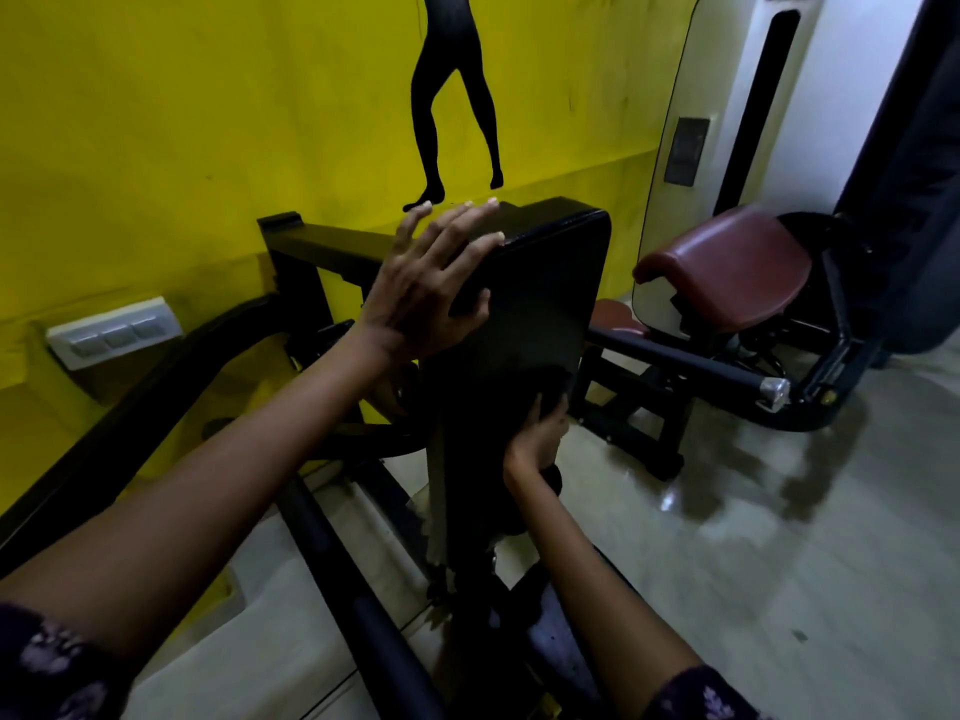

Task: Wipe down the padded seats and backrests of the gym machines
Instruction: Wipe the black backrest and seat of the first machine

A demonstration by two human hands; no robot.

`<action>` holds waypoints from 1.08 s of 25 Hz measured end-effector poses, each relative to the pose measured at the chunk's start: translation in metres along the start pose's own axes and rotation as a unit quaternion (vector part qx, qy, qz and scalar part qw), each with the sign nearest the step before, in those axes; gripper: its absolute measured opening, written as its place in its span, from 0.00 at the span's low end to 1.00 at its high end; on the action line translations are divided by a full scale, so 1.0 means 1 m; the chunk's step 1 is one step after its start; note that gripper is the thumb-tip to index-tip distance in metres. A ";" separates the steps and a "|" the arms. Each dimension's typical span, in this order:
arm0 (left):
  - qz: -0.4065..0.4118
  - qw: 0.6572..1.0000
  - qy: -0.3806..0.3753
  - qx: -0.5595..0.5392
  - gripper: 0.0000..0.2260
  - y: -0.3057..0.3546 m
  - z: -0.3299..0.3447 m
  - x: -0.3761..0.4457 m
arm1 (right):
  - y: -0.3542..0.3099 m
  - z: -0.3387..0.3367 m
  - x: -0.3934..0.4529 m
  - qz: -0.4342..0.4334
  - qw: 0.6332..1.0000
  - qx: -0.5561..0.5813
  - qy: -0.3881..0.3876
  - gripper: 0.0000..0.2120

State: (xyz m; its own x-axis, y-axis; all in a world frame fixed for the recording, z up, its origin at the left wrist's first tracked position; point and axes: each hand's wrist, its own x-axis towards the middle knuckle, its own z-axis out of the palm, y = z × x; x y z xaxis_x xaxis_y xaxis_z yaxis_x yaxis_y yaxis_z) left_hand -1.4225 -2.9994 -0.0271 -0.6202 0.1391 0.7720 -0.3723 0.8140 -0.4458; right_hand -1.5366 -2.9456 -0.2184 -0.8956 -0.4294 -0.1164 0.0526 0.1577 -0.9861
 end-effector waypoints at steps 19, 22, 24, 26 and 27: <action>-0.171 0.948 0.123 -0.239 0.18 0.022 0.026 -0.019 | -0.027 0.007 -0.063 -0.269 0.963 -0.014 0.027 0.28; -0.179 0.944 0.122 -0.250 0.20 0.021 0.026 -0.019 | 0.015 0.011 -0.076 -0.320 0.947 0.006 -0.020 0.30; -0.184 0.941 0.120 -0.256 0.19 0.022 0.026 -0.020 | 0.020 0.006 -0.049 -0.259 0.964 0.052 -0.001 0.37; -0.186 0.938 0.123 -0.264 0.18 0.023 0.026 -0.021 | 0.002 0.001 -0.015 -0.188 0.979 0.076 0.028 0.43; -0.185 0.937 0.127 -0.268 0.18 0.024 0.027 -0.021 | -0.012 -0.001 0.000 -0.169 0.982 0.074 0.040 0.43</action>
State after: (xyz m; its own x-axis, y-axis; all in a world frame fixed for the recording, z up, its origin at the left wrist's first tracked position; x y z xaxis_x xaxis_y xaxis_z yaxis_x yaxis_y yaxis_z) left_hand -1.4370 -2.9983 -0.0659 -0.3075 -0.1335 0.9421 -0.0864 0.9899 0.1121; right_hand -1.5374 -2.9462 -0.2060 -0.9049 -0.3621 0.2235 -0.1944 -0.1153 -0.9741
